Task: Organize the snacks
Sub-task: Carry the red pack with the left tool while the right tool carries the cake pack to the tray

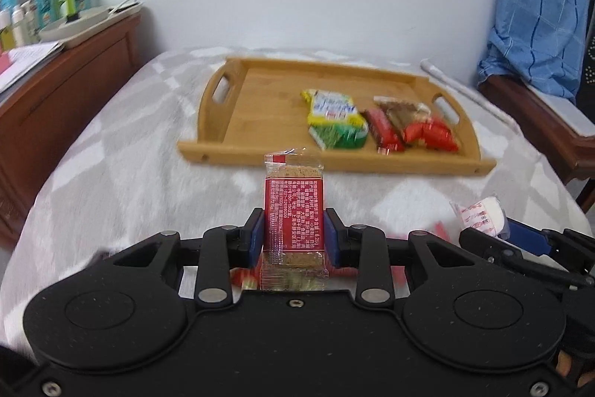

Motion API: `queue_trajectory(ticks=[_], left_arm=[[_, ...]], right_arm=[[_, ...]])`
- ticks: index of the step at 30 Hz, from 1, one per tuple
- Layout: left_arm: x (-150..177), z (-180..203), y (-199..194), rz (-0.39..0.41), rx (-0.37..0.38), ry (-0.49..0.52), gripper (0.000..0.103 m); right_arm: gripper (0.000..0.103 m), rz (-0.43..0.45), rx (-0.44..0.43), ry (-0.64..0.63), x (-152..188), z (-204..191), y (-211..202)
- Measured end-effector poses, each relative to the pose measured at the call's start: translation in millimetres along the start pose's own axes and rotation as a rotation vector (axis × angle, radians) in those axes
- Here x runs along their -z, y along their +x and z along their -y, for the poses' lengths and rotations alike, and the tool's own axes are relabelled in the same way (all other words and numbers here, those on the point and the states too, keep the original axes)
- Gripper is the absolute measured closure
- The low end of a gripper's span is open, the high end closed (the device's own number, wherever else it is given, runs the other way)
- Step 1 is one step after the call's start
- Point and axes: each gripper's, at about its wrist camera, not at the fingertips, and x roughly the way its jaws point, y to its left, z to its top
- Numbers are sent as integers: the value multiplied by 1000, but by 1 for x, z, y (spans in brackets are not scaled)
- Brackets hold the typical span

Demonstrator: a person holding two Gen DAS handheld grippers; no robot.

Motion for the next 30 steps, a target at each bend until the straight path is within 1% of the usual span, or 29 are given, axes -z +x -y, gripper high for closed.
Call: queue_trajectory(ticks=[5,9,13,17,20,24,27,30], left_arm=[[-38,3,13,17,36,4,72],[-67,2,31,29,40,11,72],[-84,-4,55,12,30,6,72],[-91,-14,82,-26,36,-7,72],[-94,-20,99,-49,45,-17,72],[-97,-28,121,-75,22,5,72],[-100,-34,132,-90,15,28,72],[-100,-40,143,-104,7,49,72]], right_arm=[[55,20,17,49,-31,22,21],[55,30,15,92,-57,40,39],[55,19,4,143,-78,55,57],[55,7,-4,142,-96,61,75],[55,-5,-23,125,-111,59,91],[55,-45,-70,125,-127,49,115],[55,-83,-98,99,-133,33,134],[54,-113,-119,47,-135,12,150]])
